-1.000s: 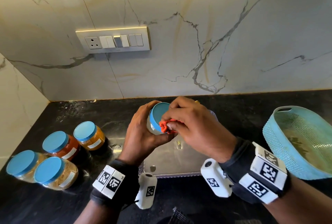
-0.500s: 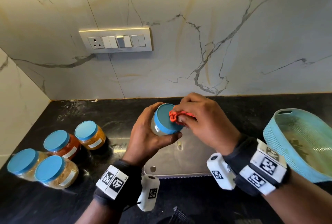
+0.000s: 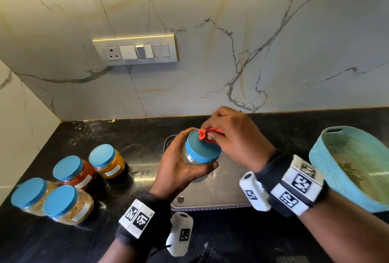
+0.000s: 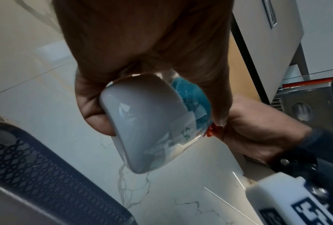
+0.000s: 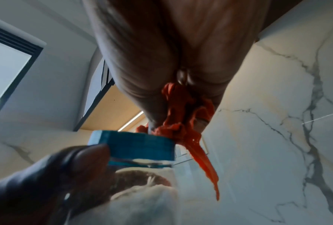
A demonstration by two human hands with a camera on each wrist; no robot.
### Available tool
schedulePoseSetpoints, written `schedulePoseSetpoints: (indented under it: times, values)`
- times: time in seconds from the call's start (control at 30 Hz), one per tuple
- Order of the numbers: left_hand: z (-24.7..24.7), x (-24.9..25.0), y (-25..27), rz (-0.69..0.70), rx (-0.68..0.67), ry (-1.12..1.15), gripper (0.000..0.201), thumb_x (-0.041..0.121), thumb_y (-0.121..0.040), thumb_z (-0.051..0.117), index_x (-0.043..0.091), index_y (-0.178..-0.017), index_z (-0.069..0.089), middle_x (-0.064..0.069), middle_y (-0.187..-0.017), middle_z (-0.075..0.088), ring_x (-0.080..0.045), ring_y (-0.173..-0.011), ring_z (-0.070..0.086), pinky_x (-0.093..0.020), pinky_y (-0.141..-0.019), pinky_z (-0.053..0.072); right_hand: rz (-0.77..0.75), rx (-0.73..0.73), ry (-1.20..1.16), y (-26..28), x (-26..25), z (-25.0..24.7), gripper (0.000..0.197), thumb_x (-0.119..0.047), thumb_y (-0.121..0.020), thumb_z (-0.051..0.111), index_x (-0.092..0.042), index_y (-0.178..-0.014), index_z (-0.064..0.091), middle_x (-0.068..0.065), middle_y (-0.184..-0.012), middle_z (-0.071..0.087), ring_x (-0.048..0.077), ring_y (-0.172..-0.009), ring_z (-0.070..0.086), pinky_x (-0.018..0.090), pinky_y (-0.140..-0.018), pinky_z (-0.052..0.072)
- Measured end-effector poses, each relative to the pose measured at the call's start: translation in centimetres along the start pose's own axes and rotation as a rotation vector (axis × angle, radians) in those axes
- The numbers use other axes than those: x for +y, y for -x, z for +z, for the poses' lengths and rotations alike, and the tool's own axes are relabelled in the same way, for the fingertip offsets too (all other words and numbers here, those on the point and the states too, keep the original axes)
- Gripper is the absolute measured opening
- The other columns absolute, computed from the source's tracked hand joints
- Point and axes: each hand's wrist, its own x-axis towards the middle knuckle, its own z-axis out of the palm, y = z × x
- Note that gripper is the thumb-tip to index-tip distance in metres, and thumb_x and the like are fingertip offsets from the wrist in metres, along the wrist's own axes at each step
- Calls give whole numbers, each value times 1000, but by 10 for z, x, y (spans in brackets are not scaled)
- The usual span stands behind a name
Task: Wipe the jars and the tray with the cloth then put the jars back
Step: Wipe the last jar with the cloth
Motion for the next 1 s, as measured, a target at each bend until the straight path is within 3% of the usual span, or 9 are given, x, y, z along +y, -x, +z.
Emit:
schedulePoseSetpoints:
  times: [0.13,0.2,0.3,0.37,0.5,0.6,0.7,0.9,1.0]
  values:
    - [-3,8,-7,20,-2,-22,61,38,-63,91,35,-116,61,12,-107,72,-12,-99,70,-23,-82,53,-89,-19,-29,-6,-25,7,18,-8,-85,73,-16,-102,73,2,-100,64,20,-91,64,33,-82,53]
    - [-9,9,-8,5,17,-6,66,42,-59,88,36,-120,61,13,-110,72,-11,-102,71,-21,-83,54,-149,-76,-76,4,-27,1,19,-5,-83,73,-16,-98,75,0,-98,64,16,-90,63,26,-83,49]
    - [-12,4,-5,-4,22,11,77,47,-57,92,35,-127,60,8,-118,72,-16,-111,69,-36,-95,57,-147,-146,-87,19,-12,-13,22,-3,-80,76,-17,-97,77,-3,-96,65,10,-88,62,19,-82,48]
    - [-9,1,-4,-10,-1,12,79,48,-58,94,34,-128,60,7,-121,71,-19,-114,67,-43,-99,56,-86,-133,-31,17,2,-16,23,-4,-81,77,-18,-100,77,-3,-97,65,11,-88,63,23,-81,50]
    - [0,8,-5,16,-41,-34,78,48,-58,93,35,-128,62,13,-118,72,-12,-113,67,-29,-96,54,3,3,-17,0,-1,-7,21,-8,-82,77,-18,-101,75,0,-100,68,20,-94,66,32,-84,53]
    - [-1,15,-7,18,-40,-60,67,48,-59,91,39,-119,63,17,-112,73,-6,-106,68,-24,-88,54,-87,30,-45,-5,-20,-1,19,-8,-83,75,-17,-100,75,0,-98,70,18,-92,67,35,-83,55]
    - [-5,18,-5,20,-11,-51,64,46,-57,87,42,-115,61,19,-109,72,-3,-100,69,-14,-81,51,-206,-25,-83,8,-27,-4,19,-5,-81,72,-15,-97,75,-1,-96,68,14,-89,64,28,-83,51]
    - [-8,9,2,-19,-32,2,81,56,-56,94,38,-127,60,8,-123,71,-20,-118,66,-48,-102,54,-177,-167,-96,27,4,-26,23,0,-80,76,-16,-97,77,-6,-96,66,8,-89,63,26,-83,52]
    - [-6,13,2,-2,-45,-30,80,52,-57,93,37,-128,61,10,-121,71,-19,-115,66,-44,-101,55,-140,-89,-46,12,11,-23,23,-2,-80,77,-17,-98,76,-5,-97,67,10,-89,63,32,-82,54]
